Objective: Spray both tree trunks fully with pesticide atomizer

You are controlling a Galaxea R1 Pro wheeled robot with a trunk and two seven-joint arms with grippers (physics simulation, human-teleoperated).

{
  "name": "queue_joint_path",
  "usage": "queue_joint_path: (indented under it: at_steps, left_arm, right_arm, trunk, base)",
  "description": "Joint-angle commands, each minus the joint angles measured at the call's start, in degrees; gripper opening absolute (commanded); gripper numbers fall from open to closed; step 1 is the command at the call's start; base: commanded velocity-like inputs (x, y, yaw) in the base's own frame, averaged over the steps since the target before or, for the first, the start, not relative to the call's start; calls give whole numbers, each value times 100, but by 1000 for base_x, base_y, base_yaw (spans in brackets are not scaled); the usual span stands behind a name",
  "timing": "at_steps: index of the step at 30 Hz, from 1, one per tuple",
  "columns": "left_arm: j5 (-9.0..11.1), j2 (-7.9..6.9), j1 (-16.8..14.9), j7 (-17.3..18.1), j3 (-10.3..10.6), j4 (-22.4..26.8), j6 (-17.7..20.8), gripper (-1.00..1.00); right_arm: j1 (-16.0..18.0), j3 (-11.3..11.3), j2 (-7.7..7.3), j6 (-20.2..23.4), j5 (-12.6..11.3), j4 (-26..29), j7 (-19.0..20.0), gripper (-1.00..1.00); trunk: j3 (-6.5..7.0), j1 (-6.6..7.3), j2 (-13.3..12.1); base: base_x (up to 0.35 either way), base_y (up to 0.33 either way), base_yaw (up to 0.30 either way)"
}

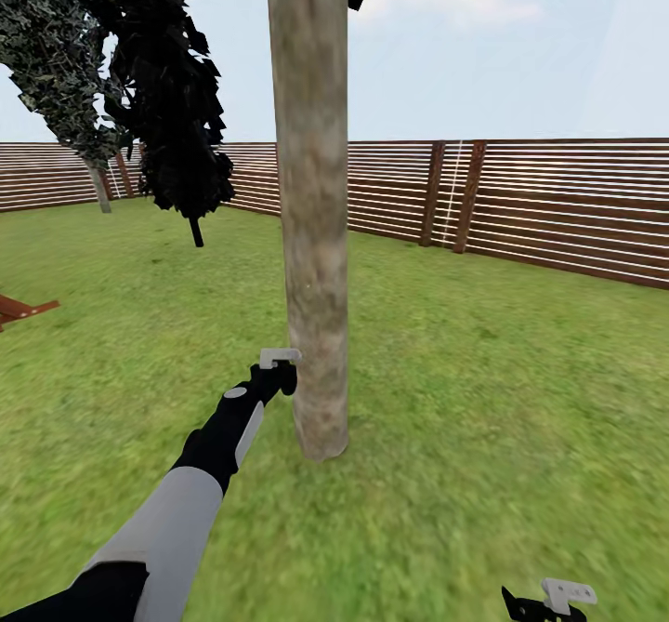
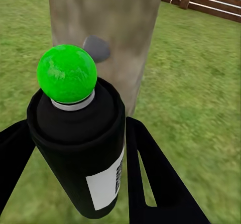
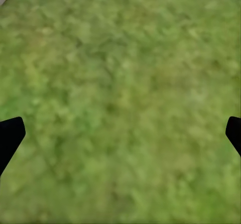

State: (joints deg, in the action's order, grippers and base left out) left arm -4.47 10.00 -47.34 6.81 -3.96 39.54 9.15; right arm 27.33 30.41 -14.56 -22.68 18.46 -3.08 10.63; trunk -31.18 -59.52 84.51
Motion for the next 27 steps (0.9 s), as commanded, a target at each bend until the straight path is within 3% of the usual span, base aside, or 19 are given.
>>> queue_joint_path:
  at_steps: [1, 16, 19, 21, 24, 25, 27]
  left_arm:
    - [-1, 0, 0, -5, 0, 1, 0, -100]
    - [1, 0, -2, 11, 69, 129, 152, -100]
    - [1, 0, -1, 1, 70, 529, 949, -100]
    - [1, 0, -3, -1, 70, 776, 1241, -100]
    - [3, 0, -3, 3, 75, 995, 1612, -100]
    - [3, 0, -1, 3, 77, 1162, 1874, -100]
    - [5, 0, -3, 4, 78, 1486, 2206, -100]
  right_arm:
    - [0, 0, -1, 0, 0, 0, 0, 100]
    - [0, 0, -2, 5, 0, 0, 0, 100]
    - [0, -4, -1, 8, 6, 0, 0, 100]
    - [0, -9, 2, 12, 13, 0, 0, 100]
    - [0, -276, 5, 313, 367, 0, -40, 100]
    - [0, -402, 22, 665, 569, 0, -214, 100]
    - [0, -492, 142, 962, 747, 0, -509, 100]
  trunk:
    - [0, 0, 0]
    - [0, 0, 0]
    - [0, 0, 0]
    - [0, 0, 0]
    - [0, 0, 0]
    - [0, 0, 0]
    - [0, 0, 0]
  base:
    - [7, 0, 0]
    - [1, 0, 0]
    - [0, 0, 0]
    - [0, 0, 0]
    - [0, 0, 0]
    - [0, 0, 0]
    - [0, 0, 0]
